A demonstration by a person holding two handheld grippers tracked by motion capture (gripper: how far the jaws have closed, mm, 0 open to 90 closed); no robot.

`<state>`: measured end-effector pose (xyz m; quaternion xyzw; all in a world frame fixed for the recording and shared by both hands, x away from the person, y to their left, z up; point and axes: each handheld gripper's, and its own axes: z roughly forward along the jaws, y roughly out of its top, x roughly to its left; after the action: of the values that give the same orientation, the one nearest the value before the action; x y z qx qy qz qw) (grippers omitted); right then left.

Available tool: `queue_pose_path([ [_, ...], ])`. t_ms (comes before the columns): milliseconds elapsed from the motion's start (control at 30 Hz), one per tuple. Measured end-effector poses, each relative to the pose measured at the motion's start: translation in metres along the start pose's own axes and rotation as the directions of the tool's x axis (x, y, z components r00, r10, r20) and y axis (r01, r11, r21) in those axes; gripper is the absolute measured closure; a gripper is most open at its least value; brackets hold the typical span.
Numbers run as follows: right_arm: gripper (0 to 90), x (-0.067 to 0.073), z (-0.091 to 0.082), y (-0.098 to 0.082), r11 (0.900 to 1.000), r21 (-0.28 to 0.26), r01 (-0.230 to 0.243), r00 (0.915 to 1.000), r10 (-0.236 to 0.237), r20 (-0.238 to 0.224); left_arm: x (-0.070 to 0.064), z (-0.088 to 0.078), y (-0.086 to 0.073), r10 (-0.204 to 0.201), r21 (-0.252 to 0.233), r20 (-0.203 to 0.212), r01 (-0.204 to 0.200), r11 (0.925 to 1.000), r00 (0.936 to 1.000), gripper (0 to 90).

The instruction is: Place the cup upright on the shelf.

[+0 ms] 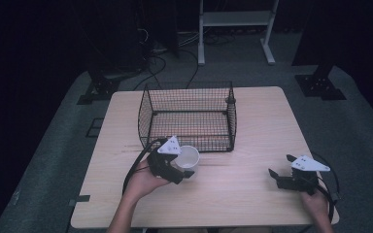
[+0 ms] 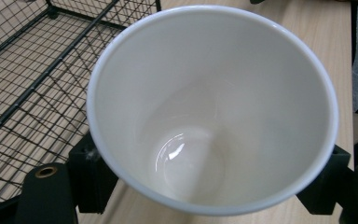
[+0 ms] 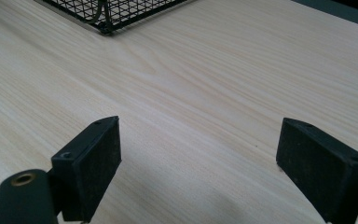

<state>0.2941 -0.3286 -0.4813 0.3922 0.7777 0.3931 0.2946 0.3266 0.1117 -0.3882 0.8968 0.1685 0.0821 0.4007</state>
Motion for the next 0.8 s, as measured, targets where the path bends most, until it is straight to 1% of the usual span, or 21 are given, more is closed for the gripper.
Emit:
queue_pose_path([
  [133,13.1,0.0,0.0,0.0,1.0,0.0,-0.004,1.0,0.004,-0.001,0.002,-0.002,0.005,-0.001,-0.008,-0.004,0.001,1.0,1.0,21.4],
  [200,13.1,-0.001,0.0,0.0,1.0,0.001,-0.008,1.0,0.008,0.0,0.004,-0.004,0.009,0.006,-0.007,-0.005,-0.006,1.0,1.0,21.3],
  [267,13.1,-0.001,0.0,0.0,1.0,0.0,-0.008,1.0,0.008,0.0,0.006,-0.006,0.014,0.004,-0.015,-0.003,-0.004,0.9999,1.0,21.4],
  [367,13.1,-0.001,0.0,0.0,1.0,0.0,-0.007,1.0,0.007,0.001,0.01,-0.012,0.023,0.007,-0.024,-0.006,-0.007,0.9997,1.0,21.4],
  [467,13.1,-0.001,0.0,0.0,1.0,-0.003,-0.008,1.0,0.008,0.002,0.015,-0.018,0.031,0.012,-0.033,-0.001,-0.012,0.9994,0.9999,21.4],
  [533,13.1,0.0,0.0,0.0,1.0,-0.002,-0.006,1.0,0.006,0.001,0.018,-0.021,0.035,0.008,-0.038,0.008,-0.008,0.9992,0.9999,21.4],
  [600,13.1,0.0,0.0,0.0,1.0,0.001,0.0,1.0,0.0,0.001,0.02,-0.024,0.039,0.009,-0.042,0.0,-0.009,0.9991,1.0,21.4],
  [667,13.1,0.0,0.0,0.0,1.0,0.003,0.002,1.0,-0.002,-0.001,0.024,-0.028,0.042,0.006,-0.045,0.004,-0.005,0.999,1.0,21.4],
  [733,13.1,0.0,0.0,0.0,1.0,0.002,-0.003,1.0,0.003,0.001,0.027,-0.032,0.047,0.009,-0.041,-0.001,-0.009,0.9991,1.0,21.4],
  [800,13.1,-0.001,0.0,0.0,1.0,0.002,-0.007,1.0,0.007,0.001,0.03,-0.036,0.052,0.014,-0.03,0.007,-0.013,0.9995,0.9999,21.4],
])
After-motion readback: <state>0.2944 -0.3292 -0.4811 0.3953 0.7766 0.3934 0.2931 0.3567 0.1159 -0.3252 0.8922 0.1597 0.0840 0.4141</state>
